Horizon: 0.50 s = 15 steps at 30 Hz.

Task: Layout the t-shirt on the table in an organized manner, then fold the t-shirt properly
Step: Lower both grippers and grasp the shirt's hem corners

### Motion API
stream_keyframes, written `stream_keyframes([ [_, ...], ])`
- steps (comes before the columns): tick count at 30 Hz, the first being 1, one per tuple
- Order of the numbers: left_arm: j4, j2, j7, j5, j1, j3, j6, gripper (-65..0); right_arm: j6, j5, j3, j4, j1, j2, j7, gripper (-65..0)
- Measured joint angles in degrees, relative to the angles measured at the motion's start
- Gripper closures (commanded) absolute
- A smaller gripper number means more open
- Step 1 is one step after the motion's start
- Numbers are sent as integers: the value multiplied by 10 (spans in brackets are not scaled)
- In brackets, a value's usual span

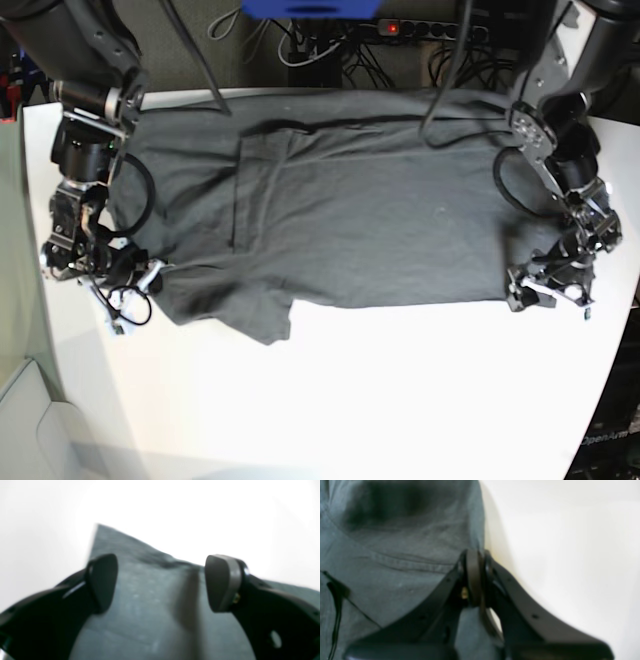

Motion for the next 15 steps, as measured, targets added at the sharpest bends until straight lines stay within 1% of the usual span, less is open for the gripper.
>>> stream_keyframes([
  [1, -2, -1, -2, -1, 0, 0, 9, -532, 0, 0, 0, 0, 0, 0, 0, -10],
  [3, -2, -1, -2, -1, -1, 0, 16, -532, 0, 0, 0, 0, 0, 0, 0, -10],
  [11, -10, -16, 3, -1, -2, 0, 20, -532, 0, 0, 0, 0, 0, 0, 0, -10],
  [15, -10, -12, -4, -2, -3, 0, 57, -532, 0, 0, 0, 0, 0, -1, 0, -10],
])
